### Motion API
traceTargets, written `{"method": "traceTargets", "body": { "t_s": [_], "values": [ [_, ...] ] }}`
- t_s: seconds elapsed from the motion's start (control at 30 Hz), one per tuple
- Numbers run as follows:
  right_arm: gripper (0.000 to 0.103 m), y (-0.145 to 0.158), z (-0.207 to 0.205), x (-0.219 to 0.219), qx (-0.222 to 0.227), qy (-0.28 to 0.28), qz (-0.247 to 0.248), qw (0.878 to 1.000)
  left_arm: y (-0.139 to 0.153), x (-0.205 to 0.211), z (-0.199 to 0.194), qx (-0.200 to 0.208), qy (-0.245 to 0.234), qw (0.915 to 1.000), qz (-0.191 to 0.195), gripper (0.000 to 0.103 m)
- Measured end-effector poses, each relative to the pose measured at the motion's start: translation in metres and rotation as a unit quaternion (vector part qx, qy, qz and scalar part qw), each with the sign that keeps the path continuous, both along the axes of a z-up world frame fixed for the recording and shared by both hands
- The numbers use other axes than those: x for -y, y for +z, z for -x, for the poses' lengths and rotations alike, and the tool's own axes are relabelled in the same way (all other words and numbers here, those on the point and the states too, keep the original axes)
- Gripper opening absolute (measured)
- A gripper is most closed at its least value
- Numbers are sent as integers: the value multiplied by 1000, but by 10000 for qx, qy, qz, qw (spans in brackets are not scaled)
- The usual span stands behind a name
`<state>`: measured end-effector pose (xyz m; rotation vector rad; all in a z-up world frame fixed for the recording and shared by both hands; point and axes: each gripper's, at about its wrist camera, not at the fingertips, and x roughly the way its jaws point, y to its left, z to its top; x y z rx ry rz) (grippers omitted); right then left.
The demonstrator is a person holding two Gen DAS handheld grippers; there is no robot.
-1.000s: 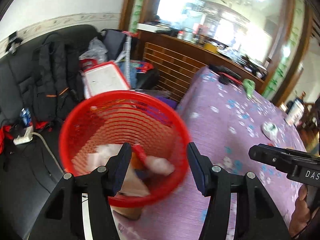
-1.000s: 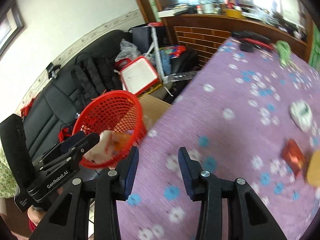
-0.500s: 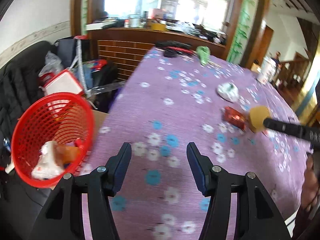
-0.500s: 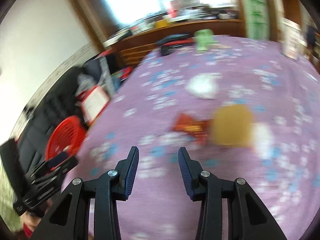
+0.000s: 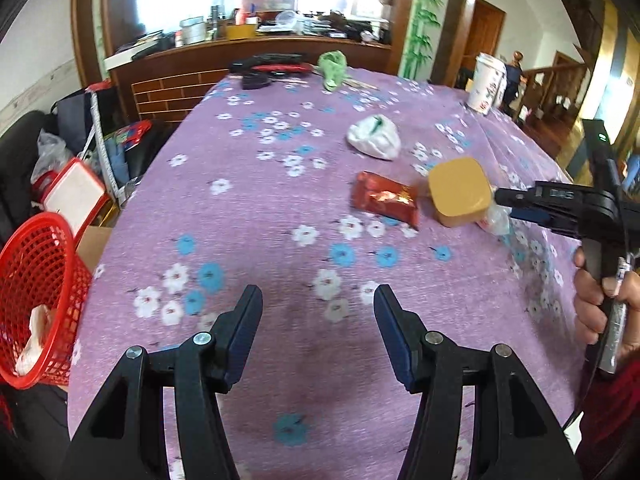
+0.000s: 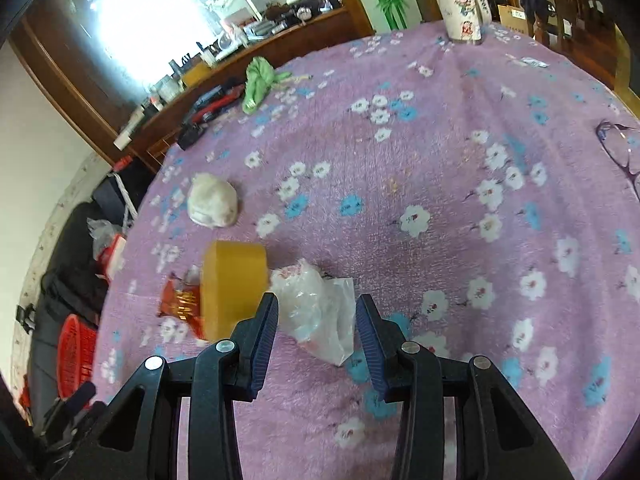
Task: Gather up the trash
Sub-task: 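Move both open tools back over the remaining trash on the table, then grasp the red snack wrapper with the left tool while the right tool grasps the clear plastic bag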
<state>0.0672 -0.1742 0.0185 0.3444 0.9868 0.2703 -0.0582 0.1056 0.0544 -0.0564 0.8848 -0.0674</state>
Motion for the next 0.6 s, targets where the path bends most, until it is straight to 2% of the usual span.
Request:
{"method": "traceTargets", "body": {
  "t_s": [0.23,0.37,0.47,0.6],
  "values": [
    [43,-10,-4,-8,107,356,-180,9991,-1,11,-17,-132,-65,9998,97,57],
    [19,-9,-2,-12,287,594,-278,9974,-2,14,-30,-186,-21,9997,152,57],
    [13,-5,4,-17,427,756,-286,9958,-4,16,-35,-204,13,9997,153,57],
    [11,6,14,-25,763,1004,-356,9914,-7,16,-38,-244,59,9996,132,57]
  ]
}}
